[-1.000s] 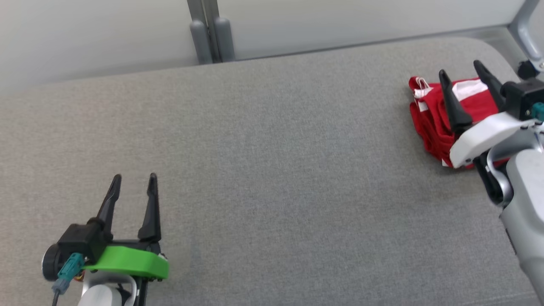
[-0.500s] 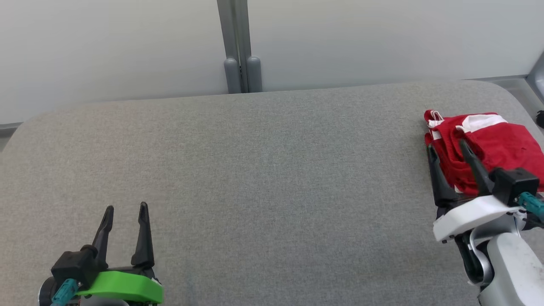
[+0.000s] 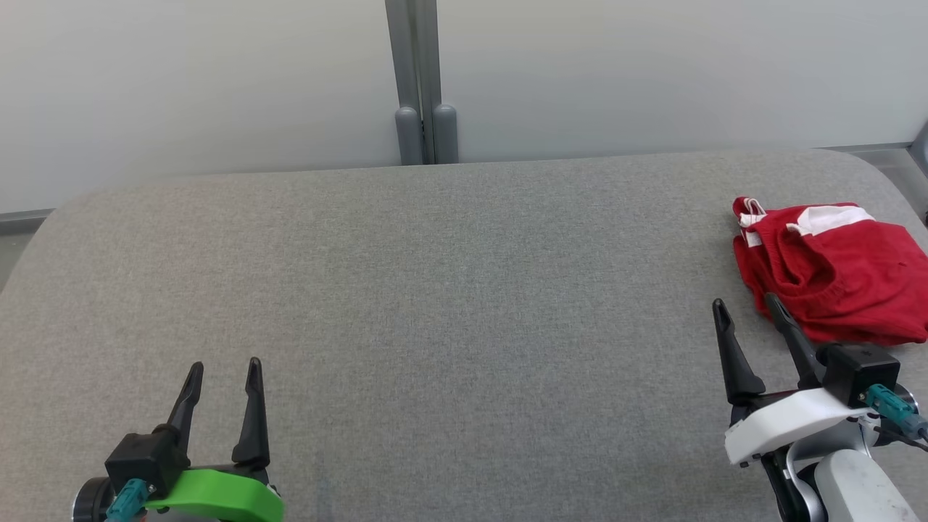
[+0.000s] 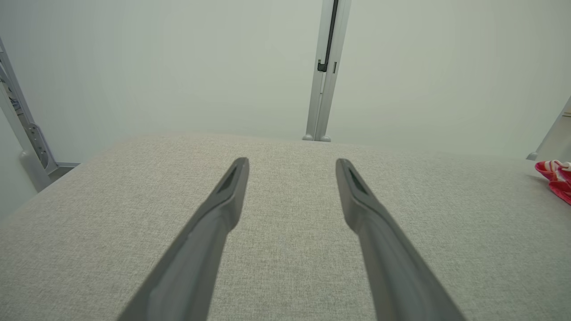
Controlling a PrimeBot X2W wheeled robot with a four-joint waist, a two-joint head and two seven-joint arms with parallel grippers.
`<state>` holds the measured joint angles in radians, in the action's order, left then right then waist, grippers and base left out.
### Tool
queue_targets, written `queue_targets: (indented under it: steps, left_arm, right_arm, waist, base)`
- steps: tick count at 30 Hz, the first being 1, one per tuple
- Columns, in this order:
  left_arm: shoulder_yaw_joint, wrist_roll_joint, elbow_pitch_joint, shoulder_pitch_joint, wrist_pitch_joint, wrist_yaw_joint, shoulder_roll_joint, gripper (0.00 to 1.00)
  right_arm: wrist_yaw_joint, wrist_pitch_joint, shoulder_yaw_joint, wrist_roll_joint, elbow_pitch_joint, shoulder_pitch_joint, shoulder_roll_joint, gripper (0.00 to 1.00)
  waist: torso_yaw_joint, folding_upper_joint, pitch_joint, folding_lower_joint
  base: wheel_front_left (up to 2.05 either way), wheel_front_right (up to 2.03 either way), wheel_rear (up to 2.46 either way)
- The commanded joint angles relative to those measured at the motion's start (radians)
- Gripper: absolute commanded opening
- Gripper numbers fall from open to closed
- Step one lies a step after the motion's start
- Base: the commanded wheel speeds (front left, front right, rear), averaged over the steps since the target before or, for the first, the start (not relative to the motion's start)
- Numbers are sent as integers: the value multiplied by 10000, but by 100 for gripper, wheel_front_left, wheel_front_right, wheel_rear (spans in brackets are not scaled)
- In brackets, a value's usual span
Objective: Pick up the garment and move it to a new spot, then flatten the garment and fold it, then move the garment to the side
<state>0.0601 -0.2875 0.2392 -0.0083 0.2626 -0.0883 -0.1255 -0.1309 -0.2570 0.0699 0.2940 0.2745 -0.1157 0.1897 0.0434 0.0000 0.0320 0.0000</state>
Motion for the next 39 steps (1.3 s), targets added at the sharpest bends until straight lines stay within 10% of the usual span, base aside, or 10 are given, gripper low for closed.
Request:
queue_targets:
  steps: [1,27,28,39]
  left_arm:
    - [-67,159,39,151,23,-59,37,100]
    - [-301,672,193,15,25,-252,273,100]
    - [-268,568,202,-6,-2,-190,253,0]
    - [-449,-844,564,-87,-487,-207,353,0]
  right_arm:
    - [4,-72,14,-89,-35,80,-19,100]
    - [4,-87,86,-332,288,-179,-204,100]
    - [0,-43,75,-259,269,-102,-207,0]
    - [0,402,-124,1083,514,134,-434,0]
  waist:
    - [1,0,1,0]
    - [-7,0,-3,0]
    - [-7,0,-3,0]
    - [-33,0,-23,0]
  base:
    - [0,0,0]
    - [0,0,0]
    - [0,0,0]
    - [0,0,0]
